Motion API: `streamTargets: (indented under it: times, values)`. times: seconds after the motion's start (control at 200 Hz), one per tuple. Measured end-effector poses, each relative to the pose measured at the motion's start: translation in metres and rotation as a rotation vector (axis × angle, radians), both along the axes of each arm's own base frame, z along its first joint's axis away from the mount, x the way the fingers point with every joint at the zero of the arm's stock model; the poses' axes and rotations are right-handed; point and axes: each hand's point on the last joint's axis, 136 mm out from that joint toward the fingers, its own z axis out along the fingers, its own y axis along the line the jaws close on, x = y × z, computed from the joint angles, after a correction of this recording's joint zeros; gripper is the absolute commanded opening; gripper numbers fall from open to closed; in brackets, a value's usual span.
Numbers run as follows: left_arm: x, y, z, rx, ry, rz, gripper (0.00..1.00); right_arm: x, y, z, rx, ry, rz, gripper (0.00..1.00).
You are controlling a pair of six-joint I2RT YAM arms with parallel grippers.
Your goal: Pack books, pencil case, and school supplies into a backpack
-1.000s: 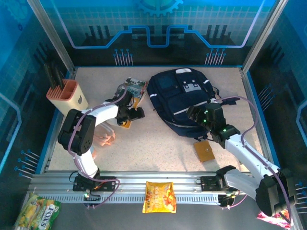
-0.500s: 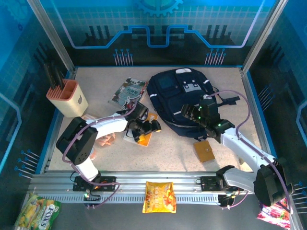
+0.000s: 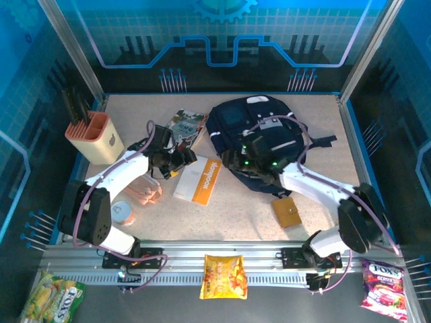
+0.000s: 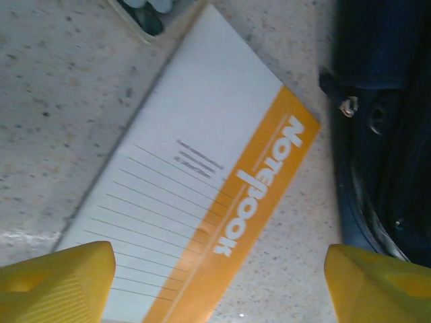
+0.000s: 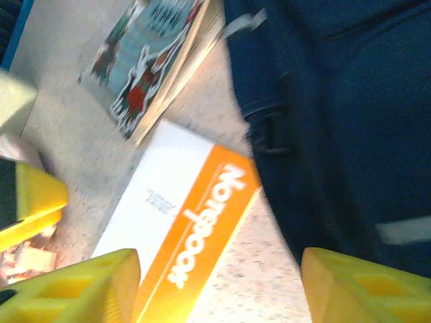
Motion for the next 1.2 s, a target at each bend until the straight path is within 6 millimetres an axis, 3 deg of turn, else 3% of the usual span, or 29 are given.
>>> streamTargets:
  times: [0.165,0.365,0.57,0.785,1.111,1.201]
  values:
    - [-0.003,0.008,-0.023,0.040,0.045,-0.032,0.72,-0.009,0.060,-0.033,-0.013,0.095,0.126,0.52]
    - [-0.010,0.018,-0.050,0.072,0.110,-0.047,0.70,-0.019,0.090,-0.066,-0.040,0.201,0.197,0.50]
    - [-0.010,0.020,-0.059,0.081,0.128,-0.056,0.69,-0.023,0.097,-0.086,-0.071,0.284,0.220,0.50]
    - [-0.013,0.019,-0.068,0.086,0.151,-0.071,0.68,-0.033,0.088,-0.107,-0.130,0.367,0.220,0.52]
    - [-0.023,0.012,-0.070,-0.017,0.129,-0.058,0.60,-0.034,0.076,-0.112,-0.157,0.401,0.199,0.54]
    - [-0.034,0.005,-0.070,-0.062,0.137,-0.058,0.57,-0.029,0.072,-0.113,-0.156,0.402,0.186,0.54]
